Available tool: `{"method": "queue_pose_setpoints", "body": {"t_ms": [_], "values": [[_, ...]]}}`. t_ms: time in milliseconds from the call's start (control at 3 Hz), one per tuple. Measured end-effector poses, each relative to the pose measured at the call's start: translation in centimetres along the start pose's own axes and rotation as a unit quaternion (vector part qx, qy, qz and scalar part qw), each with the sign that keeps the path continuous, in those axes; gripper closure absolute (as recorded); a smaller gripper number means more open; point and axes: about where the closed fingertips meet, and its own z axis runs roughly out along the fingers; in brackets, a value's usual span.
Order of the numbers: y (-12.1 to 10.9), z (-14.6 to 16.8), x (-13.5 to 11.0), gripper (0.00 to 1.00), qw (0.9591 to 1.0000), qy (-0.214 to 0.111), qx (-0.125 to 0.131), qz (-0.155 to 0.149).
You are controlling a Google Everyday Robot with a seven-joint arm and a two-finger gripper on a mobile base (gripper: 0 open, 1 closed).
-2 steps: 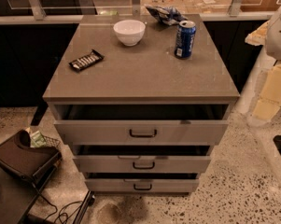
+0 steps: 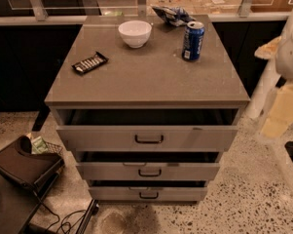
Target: Open bottom drawer
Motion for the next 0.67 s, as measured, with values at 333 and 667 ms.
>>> {"method": "queue_pose_setpoints", "body": {"t_ms": [333, 667], "values": [[1.8, 4.3, 3.2, 0.0, 0.9997, 0.009, 0.019, -0.012], [4.2, 10.1, 6.8, 0.0, 0.9993, 0.004, 0.018, -0.031]]}}
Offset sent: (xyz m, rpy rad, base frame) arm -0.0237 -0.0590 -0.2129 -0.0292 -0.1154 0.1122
